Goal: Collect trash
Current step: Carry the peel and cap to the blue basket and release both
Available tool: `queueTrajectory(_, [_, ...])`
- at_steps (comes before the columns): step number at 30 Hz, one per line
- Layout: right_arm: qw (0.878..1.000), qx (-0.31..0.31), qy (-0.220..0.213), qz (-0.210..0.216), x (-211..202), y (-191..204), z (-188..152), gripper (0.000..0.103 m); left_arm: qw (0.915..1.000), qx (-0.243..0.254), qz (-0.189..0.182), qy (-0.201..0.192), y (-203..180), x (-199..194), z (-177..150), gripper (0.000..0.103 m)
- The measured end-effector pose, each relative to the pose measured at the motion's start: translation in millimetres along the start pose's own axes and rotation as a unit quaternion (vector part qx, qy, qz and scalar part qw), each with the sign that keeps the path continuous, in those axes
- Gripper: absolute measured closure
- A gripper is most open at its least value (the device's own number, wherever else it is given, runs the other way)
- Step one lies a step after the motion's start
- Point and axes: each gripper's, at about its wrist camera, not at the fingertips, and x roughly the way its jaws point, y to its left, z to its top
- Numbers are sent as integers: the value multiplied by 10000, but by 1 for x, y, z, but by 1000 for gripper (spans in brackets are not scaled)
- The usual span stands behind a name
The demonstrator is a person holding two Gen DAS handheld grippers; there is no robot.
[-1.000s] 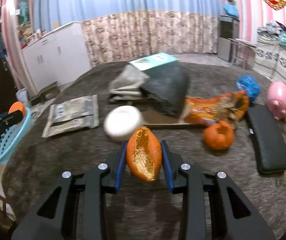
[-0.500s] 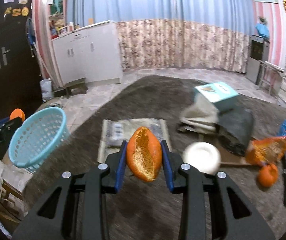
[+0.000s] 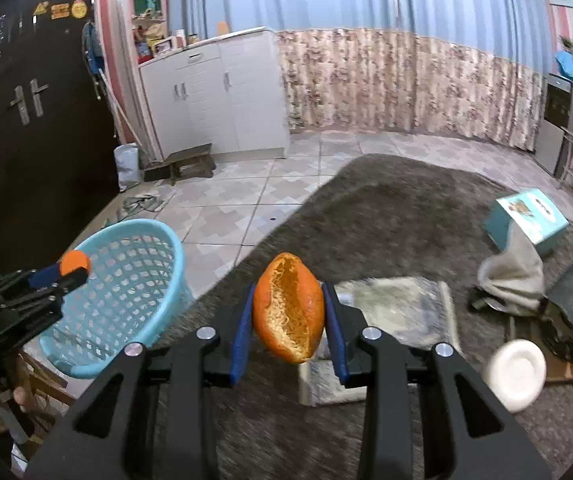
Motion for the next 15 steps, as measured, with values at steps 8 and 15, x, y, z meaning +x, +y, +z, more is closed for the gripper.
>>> queueTrajectory(8, [9996,-197,67,208,19,28,7,70,9988,-250,347,-239,23,-11,2,24])
queueTrajectory(15, [9967,-385,153,700,42,70,9,70,9942,-515,832,-440,49,-33,-3,13])
